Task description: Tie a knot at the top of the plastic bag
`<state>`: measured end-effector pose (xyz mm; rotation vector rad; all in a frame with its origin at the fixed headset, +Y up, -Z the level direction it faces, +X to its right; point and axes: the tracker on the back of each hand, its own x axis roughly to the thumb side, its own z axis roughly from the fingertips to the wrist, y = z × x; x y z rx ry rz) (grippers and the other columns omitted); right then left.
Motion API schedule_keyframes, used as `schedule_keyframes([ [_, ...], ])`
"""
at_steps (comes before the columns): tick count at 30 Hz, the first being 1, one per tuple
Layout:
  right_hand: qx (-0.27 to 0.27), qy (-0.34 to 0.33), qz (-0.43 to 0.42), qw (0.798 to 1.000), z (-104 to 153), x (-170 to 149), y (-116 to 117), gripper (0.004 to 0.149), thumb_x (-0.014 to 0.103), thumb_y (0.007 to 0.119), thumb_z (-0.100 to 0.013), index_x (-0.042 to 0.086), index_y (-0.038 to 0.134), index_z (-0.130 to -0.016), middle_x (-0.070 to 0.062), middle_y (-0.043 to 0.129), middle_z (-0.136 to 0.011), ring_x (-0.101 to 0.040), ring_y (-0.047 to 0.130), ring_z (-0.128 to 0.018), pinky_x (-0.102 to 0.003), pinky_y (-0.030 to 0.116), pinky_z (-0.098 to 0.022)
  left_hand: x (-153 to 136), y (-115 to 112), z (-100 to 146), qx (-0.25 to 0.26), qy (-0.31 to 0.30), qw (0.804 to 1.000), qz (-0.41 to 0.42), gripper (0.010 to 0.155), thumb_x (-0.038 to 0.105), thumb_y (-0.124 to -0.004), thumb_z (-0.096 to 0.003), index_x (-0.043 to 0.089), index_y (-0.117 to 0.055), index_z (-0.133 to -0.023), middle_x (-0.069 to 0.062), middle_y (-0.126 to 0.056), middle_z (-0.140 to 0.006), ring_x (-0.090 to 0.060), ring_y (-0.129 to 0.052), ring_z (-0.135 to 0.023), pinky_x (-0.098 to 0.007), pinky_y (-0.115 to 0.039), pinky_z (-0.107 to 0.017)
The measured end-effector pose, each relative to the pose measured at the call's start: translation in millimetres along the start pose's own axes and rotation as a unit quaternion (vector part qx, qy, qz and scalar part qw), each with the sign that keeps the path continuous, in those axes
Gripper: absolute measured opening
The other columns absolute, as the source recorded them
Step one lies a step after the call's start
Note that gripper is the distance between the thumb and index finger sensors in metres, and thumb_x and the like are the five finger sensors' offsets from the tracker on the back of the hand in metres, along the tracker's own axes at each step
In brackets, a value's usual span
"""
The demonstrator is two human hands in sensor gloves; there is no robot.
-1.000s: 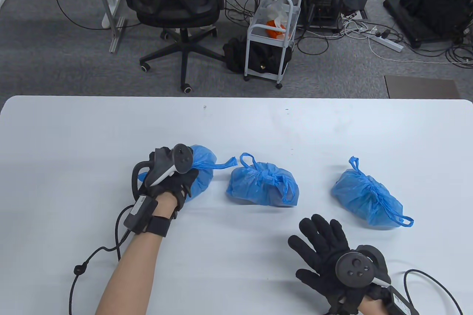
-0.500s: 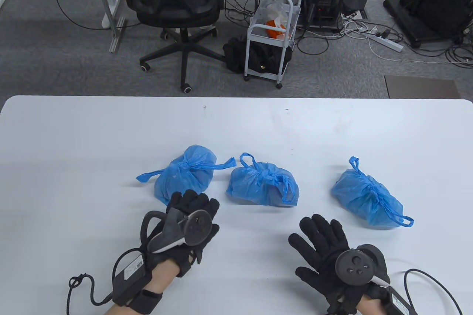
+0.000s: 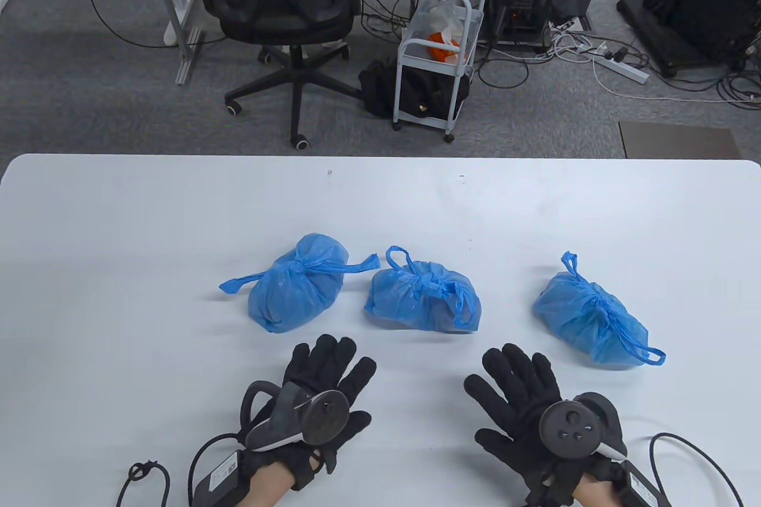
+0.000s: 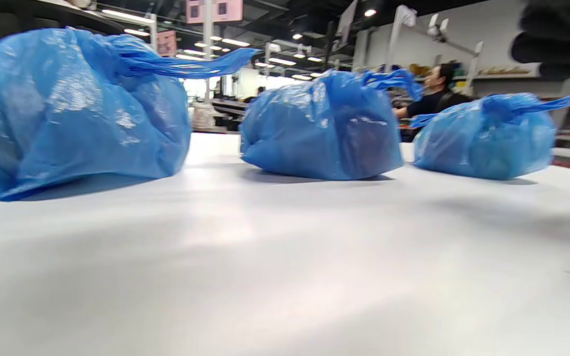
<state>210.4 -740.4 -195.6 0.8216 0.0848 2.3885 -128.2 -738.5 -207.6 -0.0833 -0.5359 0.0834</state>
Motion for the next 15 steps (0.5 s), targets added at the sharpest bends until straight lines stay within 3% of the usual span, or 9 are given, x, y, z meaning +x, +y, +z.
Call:
schedule_keyframes([
  [3, 0.000, 0.001, 0.001, 1.000, -0.1, 0.7, 0.7, 0.073, 0.049, 0.076, -0.041, 0.032, 0.040, -0.101, -0.007, 0.008, -0.111, -0.049, 0.001, -0.101, -0.070, -0.004, -0.063, 4.6, -4.3, 2.2, -0.014, 0.005, 1.000, -0.012, 0.083, 0.082, -0.049, -0.0371, 0.053, 0.009, -0.089, 0.011, 0.015, -0.106, -0.023, 0.009, -0.108, -0.059, -0.013, -0.077],
  [9, 0.000, 0.007, 0.000, 1.000, 0.3, -2.6, 0.3, 0.073, 0.049, 0.076, -0.041, 0.032, 0.040, -0.102, -0.007, 0.007, -0.111, -0.049, 0.000, -0.101, -0.070, -0.004, -0.063, 6.1, -20.1, -1.6, -0.079, 0.013, 0.997, 0.002, 0.085, 0.084, -0.048, -0.0358, 0.051, 0.009, -0.090, 0.011, 0.016, -0.106, -0.022, 0.012, -0.107, -0.059, -0.012, -0.077],
  [15, 0.004, 0.008, 0.007, 1.000, 0.4, -3.1, 0.0, 0.073, 0.050, 0.076, -0.041, 0.033, 0.039, -0.102, -0.007, 0.006, -0.111, -0.049, 0.000, -0.101, -0.070, -0.004, -0.063, 6.1, -25.0, -4.3, -0.092, 0.017, 0.994, 0.051, 0.083, 0.082, -0.051, -0.0352, 0.054, 0.005, -0.090, 0.012, 0.015, -0.106, -0.020, 0.011, -0.107, -0.059, -0.011, -0.077],
])
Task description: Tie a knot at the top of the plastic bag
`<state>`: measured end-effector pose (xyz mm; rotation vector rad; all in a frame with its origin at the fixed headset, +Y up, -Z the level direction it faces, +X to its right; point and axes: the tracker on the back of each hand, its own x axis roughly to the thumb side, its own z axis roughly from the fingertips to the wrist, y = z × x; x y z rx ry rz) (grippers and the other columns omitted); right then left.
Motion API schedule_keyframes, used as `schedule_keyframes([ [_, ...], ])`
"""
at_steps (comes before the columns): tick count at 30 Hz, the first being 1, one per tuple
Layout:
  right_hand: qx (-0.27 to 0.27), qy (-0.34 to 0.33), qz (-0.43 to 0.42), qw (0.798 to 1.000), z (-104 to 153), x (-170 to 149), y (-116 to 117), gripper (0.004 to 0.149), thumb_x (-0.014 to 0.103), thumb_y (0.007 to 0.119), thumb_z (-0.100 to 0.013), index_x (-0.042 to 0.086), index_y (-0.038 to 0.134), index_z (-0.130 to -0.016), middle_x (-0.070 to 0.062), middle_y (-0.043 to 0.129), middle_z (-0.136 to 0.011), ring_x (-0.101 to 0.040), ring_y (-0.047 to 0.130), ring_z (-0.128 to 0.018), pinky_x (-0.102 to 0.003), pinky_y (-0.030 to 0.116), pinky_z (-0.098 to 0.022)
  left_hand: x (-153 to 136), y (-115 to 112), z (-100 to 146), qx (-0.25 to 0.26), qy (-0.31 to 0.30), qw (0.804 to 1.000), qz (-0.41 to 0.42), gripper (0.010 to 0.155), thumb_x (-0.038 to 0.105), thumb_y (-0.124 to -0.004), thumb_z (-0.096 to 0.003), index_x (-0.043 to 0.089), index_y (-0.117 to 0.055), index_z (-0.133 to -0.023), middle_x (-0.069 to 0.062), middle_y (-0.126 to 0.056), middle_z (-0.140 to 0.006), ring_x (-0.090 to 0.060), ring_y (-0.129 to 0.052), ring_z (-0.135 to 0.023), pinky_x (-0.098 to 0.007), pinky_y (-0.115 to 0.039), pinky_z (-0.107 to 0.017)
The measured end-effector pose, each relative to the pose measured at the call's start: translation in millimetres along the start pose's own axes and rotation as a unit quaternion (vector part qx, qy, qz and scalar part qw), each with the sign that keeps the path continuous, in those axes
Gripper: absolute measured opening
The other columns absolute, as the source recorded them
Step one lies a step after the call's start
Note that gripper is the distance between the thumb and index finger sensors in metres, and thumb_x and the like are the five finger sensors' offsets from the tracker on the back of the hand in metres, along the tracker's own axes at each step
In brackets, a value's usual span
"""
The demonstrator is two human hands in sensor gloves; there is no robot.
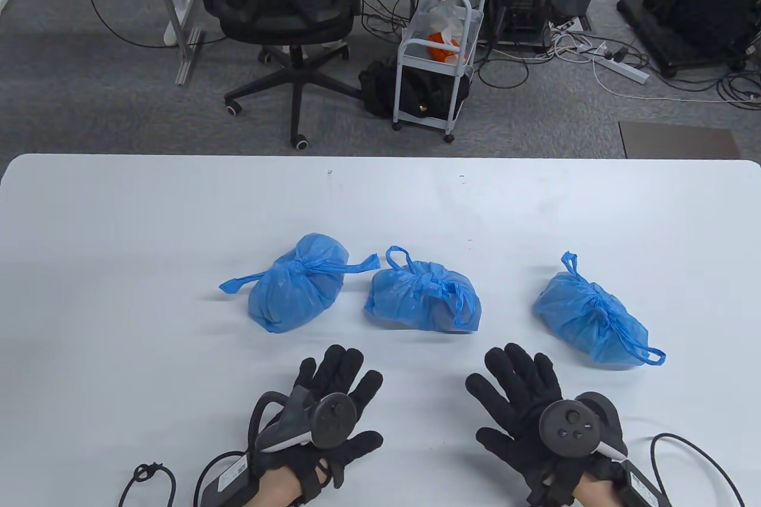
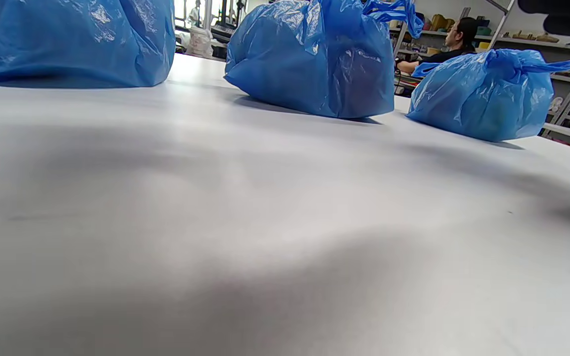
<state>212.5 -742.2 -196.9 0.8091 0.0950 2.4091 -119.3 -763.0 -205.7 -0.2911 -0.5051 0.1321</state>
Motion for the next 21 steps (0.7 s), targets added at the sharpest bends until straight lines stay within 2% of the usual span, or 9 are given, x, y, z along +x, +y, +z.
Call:
schedule_keyframes([
  [4, -0.003, -0.002, 0.007, 1.000, 0.3, 0.0, -0.7, 0.073, 0.050, 0.076, -0.041, 0.032, 0.039, -0.102, -0.007, 0.007, -0.111, -0.049, 0.000, -0.101, -0.070, -0.004, -0.063, 0.2, 0.0, 1.2, -0.001, -0.002, 0.999, 0.038, 0.082, 0.081, -0.052, -0.0353, 0.055, 0.003, -0.090, 0.012, 0.014, -0.106, -0.020, 0.011, -0.108, -0.058, -0.011, -0.077],
  [7, -0.008, 0.000, 0.005, 1.000, -0.2, -1.7, -1.2, 0.073, 0.050, 0.076, -0.041, 0.032, 0.039, -0.102, -0.007, 0.007, -0.111, -0.049, 0.001, -0.101, -0.070, -0.003, -0.063, -0.7, 0.2, 2.4, -0.002, -0.002, 1.000, 0.019, 0.082, 0.081, -0.051, -0.0355, 0.055, 0.003, -0.090, 0.012, 0.014, -0.106, -0.020, 0.010, -0.107, -0.058, -0.011, -0.077],
  [21, 0.009, -0.003, 0.000, 1.000, -2.5, -2.2, 1.6, 0.073, 0.050, 0.075, -0.041, 0.032, 0.038, -0.102, -0.008, 0.006, -0.110, -0.049, 0.001, -0.101, -0.071, -0.002, -0.063, -1.4, -3.2, 1.2, -0.027, -0.002, 0.999, 0.030, 0.081, 0.080, -0.052, -0.0354, 0.055, 0.002, -0.091, 0.011, 0.012, -0.107, -0.021, 0.009, -0.108, -0.058, -0.012, -0.077],
])
